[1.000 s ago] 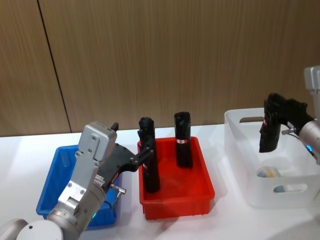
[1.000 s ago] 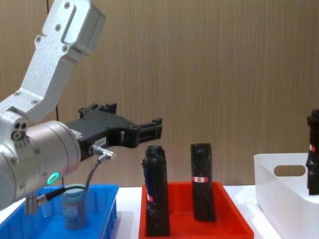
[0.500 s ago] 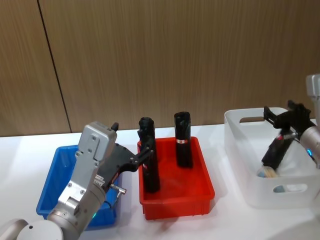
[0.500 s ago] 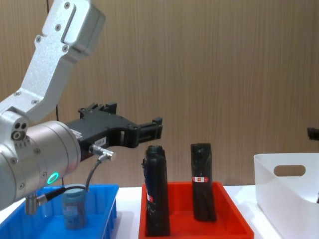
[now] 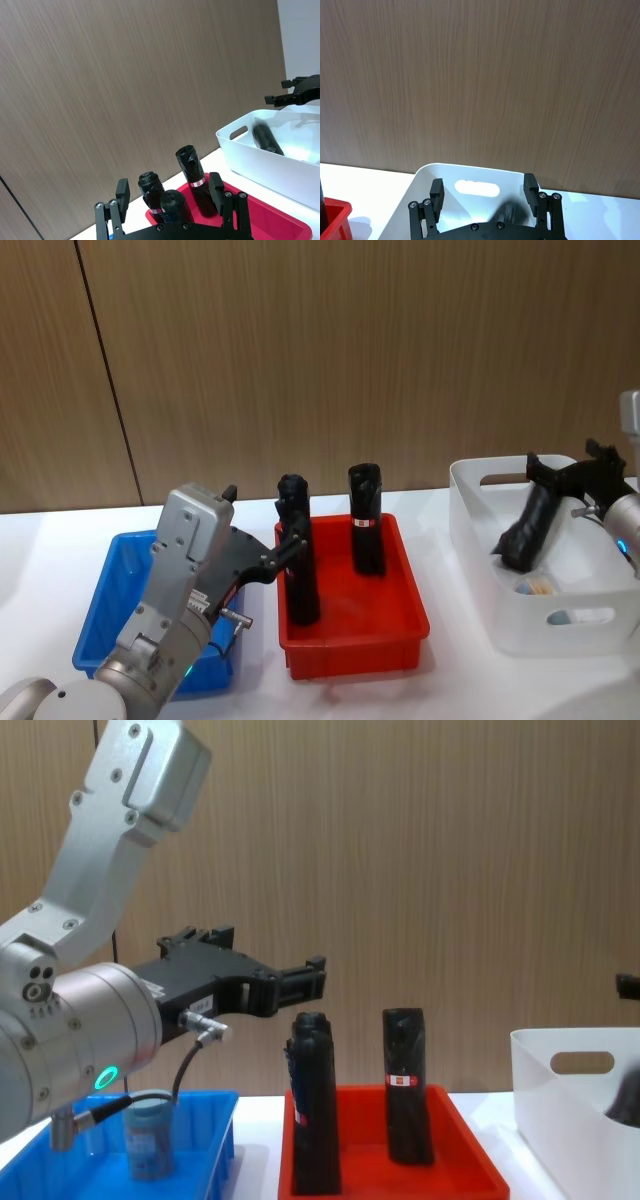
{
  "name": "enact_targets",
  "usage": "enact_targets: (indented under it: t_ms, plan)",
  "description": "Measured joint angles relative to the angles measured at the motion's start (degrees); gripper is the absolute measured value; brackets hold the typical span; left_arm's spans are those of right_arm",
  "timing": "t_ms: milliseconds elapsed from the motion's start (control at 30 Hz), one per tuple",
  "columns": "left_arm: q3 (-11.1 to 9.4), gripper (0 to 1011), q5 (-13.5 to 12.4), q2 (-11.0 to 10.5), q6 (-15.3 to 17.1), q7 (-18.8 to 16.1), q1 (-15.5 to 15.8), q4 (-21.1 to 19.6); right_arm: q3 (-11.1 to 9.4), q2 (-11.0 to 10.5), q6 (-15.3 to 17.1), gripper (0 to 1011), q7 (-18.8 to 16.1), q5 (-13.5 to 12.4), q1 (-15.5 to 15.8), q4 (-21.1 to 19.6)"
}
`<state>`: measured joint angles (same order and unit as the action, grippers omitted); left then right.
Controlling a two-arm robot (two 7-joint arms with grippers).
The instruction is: Pick the cotton swabs from the blue box and place them into the white box.
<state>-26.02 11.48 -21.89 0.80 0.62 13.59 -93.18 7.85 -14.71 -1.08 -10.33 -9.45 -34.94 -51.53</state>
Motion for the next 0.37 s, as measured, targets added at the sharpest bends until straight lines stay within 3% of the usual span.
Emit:
enact_targets:
  t_ms: [367]
  plan:
    - [0.0,1004,0.0,0.0,0.0,0.0,0.0,0.0,-0.1,-0.1,-0.2,1002,0.1,-0.2,0.3,-0.3]
